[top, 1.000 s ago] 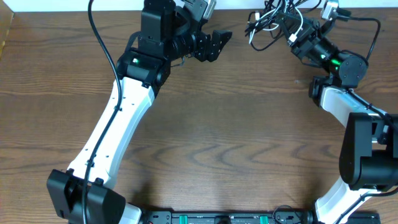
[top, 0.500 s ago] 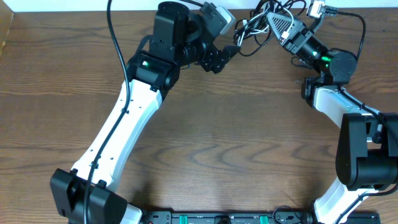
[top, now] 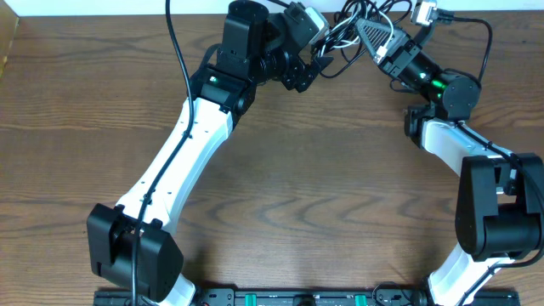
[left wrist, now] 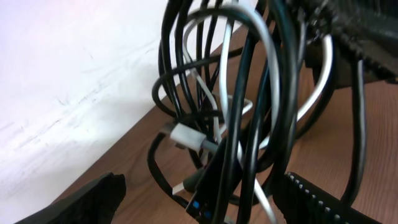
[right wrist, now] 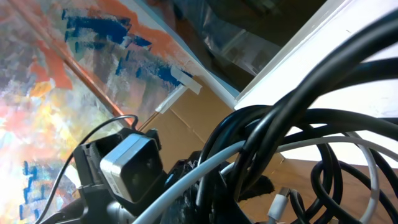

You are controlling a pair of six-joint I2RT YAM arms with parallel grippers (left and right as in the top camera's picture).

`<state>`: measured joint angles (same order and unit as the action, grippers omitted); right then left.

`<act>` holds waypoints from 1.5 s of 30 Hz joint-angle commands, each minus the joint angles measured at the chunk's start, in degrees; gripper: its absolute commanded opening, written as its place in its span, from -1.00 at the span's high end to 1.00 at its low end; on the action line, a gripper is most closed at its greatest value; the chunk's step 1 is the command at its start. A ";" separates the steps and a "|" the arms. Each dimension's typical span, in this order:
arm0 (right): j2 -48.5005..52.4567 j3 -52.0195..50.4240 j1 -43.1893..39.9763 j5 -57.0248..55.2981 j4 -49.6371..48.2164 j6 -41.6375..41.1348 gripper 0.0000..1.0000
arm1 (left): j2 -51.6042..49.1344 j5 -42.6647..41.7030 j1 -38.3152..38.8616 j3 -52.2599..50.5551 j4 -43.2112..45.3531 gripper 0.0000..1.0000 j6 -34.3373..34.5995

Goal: Untangle cables
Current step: 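Pull the right gripper rightward away from the left, separating cable loops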

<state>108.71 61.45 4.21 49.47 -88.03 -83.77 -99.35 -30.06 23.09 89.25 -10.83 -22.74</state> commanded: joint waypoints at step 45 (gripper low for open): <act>-0.66 0.79 -1.97 -3.85 35.10 39.78 0.98 | -0.02 10.01 -4.83 -0.57 5.16 0.85 28.00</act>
<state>108.71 61.54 3.31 48.29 -56.03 -52.45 -99.35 -21.47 18.79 89.06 -6.33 3.27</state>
